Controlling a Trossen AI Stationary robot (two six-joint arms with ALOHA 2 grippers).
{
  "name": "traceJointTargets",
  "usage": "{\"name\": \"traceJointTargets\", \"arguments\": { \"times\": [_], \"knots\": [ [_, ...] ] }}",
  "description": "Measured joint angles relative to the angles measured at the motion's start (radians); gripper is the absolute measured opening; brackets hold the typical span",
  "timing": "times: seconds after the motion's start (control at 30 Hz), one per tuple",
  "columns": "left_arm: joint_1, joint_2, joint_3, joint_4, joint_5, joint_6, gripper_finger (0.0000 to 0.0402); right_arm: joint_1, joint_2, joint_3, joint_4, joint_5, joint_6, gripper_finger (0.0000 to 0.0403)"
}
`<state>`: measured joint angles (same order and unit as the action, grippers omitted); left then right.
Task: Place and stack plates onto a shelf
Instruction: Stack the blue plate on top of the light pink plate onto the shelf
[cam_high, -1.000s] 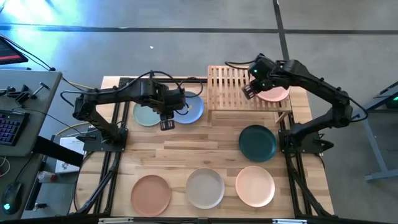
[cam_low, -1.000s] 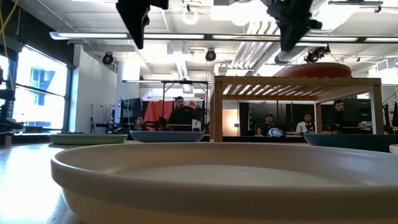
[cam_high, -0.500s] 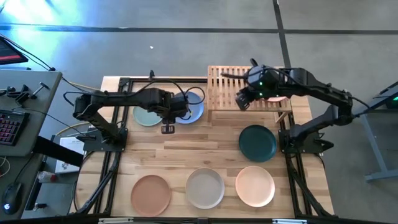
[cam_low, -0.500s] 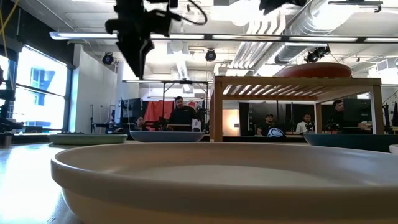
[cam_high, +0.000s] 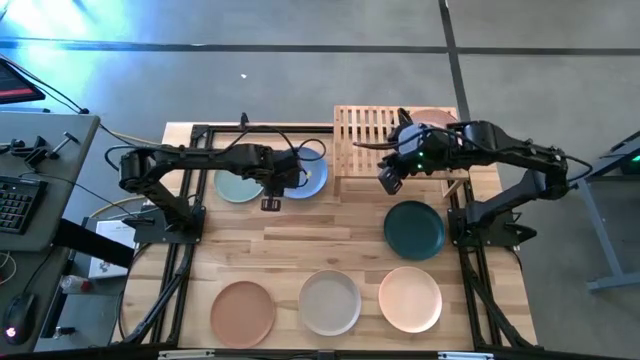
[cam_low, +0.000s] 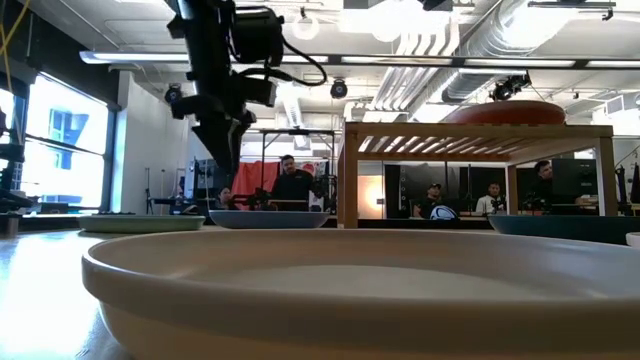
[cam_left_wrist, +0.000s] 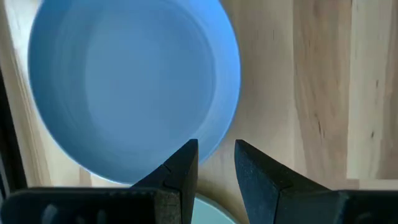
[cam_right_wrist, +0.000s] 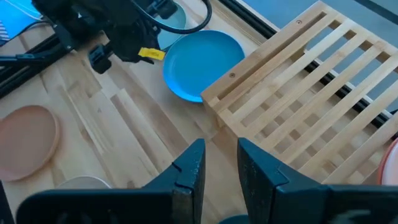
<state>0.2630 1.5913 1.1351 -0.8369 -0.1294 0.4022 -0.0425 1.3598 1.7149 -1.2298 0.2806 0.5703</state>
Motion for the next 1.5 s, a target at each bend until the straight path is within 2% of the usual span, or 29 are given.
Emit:
{"name": "traceJointTargets", "arguments": {
  "times": [0.2,0.37,0.73,0.93,1.33,1.5],
  "knots": [
    [0.008,0.0,-0.055,0.095,0.002,0.113,0.0094,0.0,0.0,0.0,0.0,0.001,0.009,0.0071],
    [0.008,0.016,-0.081,0.111,0.045,0.176,0.0094,0.0,0.0,0.0,0.0,0.001,0.008,0.0071],
    [0.018,0.074,-0.084,0.145,0.052,0.213,0.0094,0.0,0.0,-0.001,0.0,0.008,0.007,0.0071],
    [0.018,0.106,-0.084,0.154,0.09,0.237,0.0094,0.0,0.0,-0.001,0.0,0.008,0.009,0.0071],
    [0.02,0.202,-0.083,0.159,0.041,0.212,0.0094,0.0,0.0,-0.001,0.0,0.008,0.009,0.0071],
    [0.019,0.203,-0.083,0.162,0.032,0.207,0.0075,0.0,0.0,-0.001,0.0,0.008,0.01,0.0071]
  ]
}}
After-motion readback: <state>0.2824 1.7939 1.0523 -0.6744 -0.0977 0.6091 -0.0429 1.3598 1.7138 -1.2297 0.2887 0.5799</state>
